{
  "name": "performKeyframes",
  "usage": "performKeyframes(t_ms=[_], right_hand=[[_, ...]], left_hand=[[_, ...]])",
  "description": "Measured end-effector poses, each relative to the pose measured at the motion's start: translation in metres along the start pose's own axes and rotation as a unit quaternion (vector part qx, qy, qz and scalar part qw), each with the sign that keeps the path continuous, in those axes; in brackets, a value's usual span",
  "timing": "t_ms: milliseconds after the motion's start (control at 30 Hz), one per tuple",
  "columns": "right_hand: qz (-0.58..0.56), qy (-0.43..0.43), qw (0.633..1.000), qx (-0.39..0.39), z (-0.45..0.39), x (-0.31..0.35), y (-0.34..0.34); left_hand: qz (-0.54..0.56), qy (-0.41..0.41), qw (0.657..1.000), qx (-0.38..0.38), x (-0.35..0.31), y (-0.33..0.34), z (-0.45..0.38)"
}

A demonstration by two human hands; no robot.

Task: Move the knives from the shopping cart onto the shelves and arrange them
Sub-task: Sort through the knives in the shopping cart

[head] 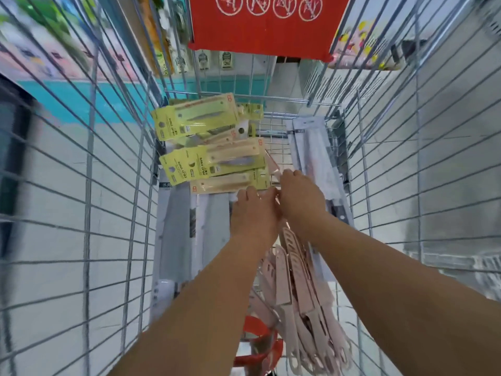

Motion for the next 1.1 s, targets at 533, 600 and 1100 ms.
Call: performKeyframes(t_ms=[533,600,1100], right_hand=[[-0.006,0.048,0.998,0.049,0.023,-0.01,-0.007],[-0.017,0.047,0.998,0.046,0.024,-0.011,-0.006],[-0.151,0.086,0.983,0.064,0.022,-0.032,-0.007]], left_hand=[[0.282,-0.297,0.905,-0.114,-0.012,0.003,-0.011],[0.278,-0.279,0.914,-0.098,-0.009,0.006,-0.014],[0.429,-0.262,0.864,0.013,-0.01,0.004,-0.021]])
Point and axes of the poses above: each hand's wrist, its own z-axis away from the middle knuckle, its own y-axis out of the palm, x = y × z, the point moved 2 cm from there along -z, towards the middle knuckle, and after that the axes turned 12 degrees about y, right-handed, at the moved point
